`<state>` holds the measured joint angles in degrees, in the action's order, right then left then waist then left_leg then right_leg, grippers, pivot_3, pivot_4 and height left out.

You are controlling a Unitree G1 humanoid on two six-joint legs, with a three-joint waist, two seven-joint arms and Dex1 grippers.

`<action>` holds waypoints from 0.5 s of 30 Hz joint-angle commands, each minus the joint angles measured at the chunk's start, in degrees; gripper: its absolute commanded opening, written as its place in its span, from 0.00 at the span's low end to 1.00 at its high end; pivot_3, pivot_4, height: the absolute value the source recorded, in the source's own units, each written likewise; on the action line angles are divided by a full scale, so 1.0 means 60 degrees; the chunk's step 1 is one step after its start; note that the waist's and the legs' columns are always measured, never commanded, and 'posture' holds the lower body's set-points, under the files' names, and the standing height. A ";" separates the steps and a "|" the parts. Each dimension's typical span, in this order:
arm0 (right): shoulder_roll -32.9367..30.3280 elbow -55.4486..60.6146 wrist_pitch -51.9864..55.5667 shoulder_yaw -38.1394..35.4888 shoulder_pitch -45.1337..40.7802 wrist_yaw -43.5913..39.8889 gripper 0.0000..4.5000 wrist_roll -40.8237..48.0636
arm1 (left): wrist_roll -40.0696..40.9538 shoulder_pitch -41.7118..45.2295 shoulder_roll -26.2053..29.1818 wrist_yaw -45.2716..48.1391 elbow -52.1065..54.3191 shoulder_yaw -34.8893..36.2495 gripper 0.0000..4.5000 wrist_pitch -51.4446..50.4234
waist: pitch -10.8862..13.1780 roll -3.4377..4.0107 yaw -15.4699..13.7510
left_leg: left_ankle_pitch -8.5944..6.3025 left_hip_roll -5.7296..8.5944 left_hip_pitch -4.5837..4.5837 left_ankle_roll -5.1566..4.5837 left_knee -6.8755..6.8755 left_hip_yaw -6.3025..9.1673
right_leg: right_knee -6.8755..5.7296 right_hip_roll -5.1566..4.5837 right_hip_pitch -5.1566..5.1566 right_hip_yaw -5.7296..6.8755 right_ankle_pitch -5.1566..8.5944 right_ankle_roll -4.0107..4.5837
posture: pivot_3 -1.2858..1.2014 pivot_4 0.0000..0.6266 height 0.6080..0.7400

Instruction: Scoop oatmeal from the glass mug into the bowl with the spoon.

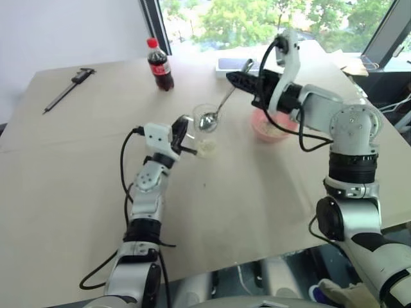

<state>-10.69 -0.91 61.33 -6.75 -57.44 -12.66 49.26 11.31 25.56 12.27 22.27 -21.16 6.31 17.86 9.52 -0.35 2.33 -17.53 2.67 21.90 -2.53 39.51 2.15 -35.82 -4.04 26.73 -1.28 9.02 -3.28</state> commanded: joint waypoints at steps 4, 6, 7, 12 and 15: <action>0.0182 0.0057 -0.1124 0.0221 -0.0205 -0.0196 0.47 -0.0921 | 0.0027 -0.0251 -0.0093 -0.0061 0.0110 0.0167 0.00 0.0333 | 0.0000 0.0000 0.0004 | 0.0000 0.0001 -0.0001 0.0000 0.0000 0.0000 | 0.0001 0.0000 0.0000 0.0000 0.0000 0.0000 | 0.52 0.24 1.00; 0.0301 -0.0133 -0.1744 0.0124 -0.0305 0.0079 0.69 -0.1397 | 0.0010 -0.0319 -0.0086 -0.0063 0.0111 0.0170 0.00 0.0323 | 0.0000 0.0000 0.0003 | 0.0000 0.0001 -0.0002 0.0000 0.0000 -0.0001 | 0.0001 0.0000 0.0000 -0.0001 0.0000 0.0000 | 0.52 0.24 1.00; 0.0390 -0.0296 -0.1975 -0.0014 -0.0375 0.0217 0.78 -0.1515 | 0.0004 -0.0344 -0.0088 -0.0069 0.0109 0.0167 0.00 0.0295 | 0.0000 0.0000 -0.0001 | 0.0000 0.0004 -0.0003 0.0001 0.0000 0.0000 | 0.0001 0.0000 0.0000 -0.0001 0.0000 0.0000 | 0.52 0.24 1.00; 0.0546 -0.0629 -0.2729 -0.0325 -0.0469 0.0353 0.96 -0.1896 | -0.0094 -0.0427 -0.0084 -0.0014 -0.0252 0.0175 0.00 0.0568 | -0.0001 -0.0001 -0.0002 | 0.0001 0.0004 -0.0006 0.0001 0.0000 0.0000 | 0.0003 0.0000 0.0000 -0.0001 0.0000 0.0000 | 0.52 0.24 1.00; 0.0663 -0.0638 -0.2787 -0.0445 -0.0454 0.0358 0.96 -0.1863 | -0.0239 -0.0483 -0.0046 0.0064 -0.0481 0.0067 0.00 0.0825 | -0.0002 0.0001 0.0010 | 0.0000 0.0003 -0.0009 0.0001 0.0000 -0.0001 | 0.0003 0.0000 0.0000 -0.0002 0.0000 0.0000 | 0.52 0.24 1.00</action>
<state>-7.25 -5.81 46.00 -8.54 -58.06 -10.64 37.85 10.38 23.58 11.73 22.26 -23.26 6.66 21.26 9.51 -0.34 2.38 -17.53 2.69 21.84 -2.52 39.51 2.13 -35.80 -4.04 26.73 -1.30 9.02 -3.28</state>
